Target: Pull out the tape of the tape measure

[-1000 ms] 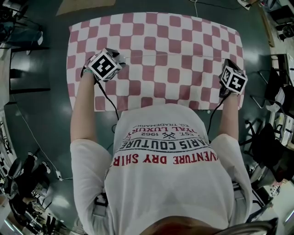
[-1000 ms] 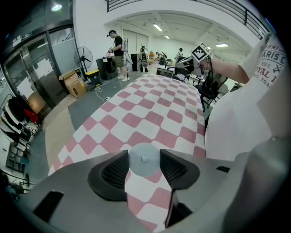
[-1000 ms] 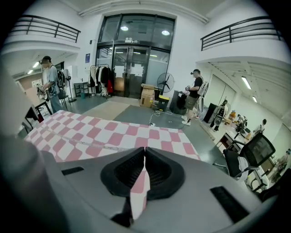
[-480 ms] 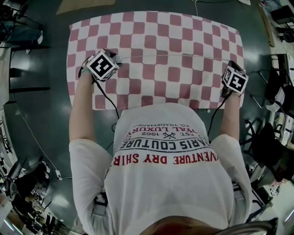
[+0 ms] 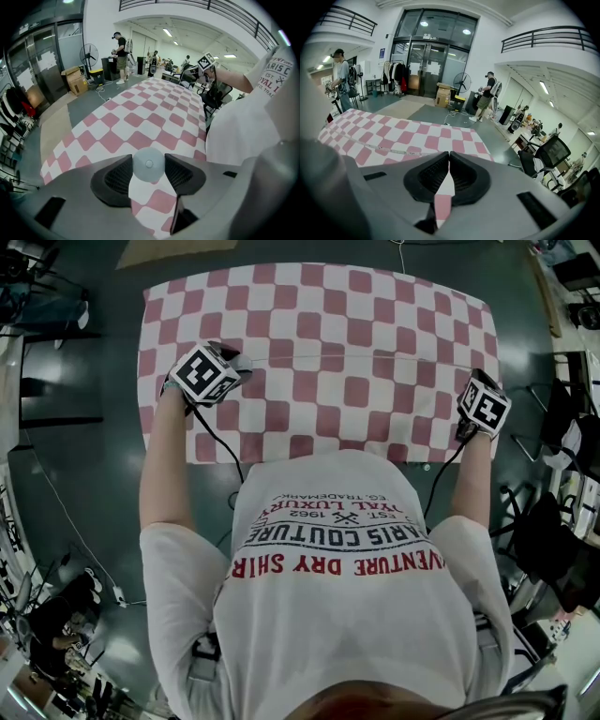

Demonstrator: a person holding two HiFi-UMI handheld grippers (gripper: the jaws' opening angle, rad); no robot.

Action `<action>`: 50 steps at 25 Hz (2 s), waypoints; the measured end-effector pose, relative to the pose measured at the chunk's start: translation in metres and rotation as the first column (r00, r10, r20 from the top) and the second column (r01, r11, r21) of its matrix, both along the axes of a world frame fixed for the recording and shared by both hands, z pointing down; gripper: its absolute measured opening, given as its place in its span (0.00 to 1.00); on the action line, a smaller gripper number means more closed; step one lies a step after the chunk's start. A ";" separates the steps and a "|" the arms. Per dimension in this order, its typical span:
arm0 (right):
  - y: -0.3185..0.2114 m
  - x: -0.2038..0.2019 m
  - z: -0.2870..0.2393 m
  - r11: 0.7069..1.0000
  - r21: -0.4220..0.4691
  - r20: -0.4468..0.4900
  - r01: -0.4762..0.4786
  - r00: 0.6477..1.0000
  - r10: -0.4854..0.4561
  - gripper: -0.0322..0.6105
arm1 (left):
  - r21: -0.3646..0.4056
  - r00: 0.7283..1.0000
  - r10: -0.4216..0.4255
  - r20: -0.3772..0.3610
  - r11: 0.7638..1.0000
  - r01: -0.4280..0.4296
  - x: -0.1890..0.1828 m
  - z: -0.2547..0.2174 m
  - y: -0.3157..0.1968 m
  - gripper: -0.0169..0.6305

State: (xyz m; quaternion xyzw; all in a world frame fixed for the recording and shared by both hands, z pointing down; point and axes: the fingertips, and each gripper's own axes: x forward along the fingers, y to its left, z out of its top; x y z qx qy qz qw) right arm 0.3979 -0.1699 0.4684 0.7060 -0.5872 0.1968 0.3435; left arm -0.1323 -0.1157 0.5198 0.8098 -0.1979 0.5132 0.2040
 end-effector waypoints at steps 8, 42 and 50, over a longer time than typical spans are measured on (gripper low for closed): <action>-0.004 0.007 -0.005 1.000 0.011 -0.041 -0.013 0.999 0.013 0.10 | 0.020 1.000 0.000 -0.004 1.000 0.000 0.003 0.000 -0.005 0.38; -0.001 -0.060 0.134 0.971 -0.178 0.172 0.157 0.977 -0.127 0.10 | 0.041 0.998 0.016 0.065 0.999 -0.019 0.009 0.088 -0.004 0.38; 0.006 -0.066 0.161 0.954 -0.235 0.159 0.186 0.976 -0.151 0.10 | 0.034 0.994 -0.012 0.107 0.999 0.009 0.003 0.110 -0.003 0.38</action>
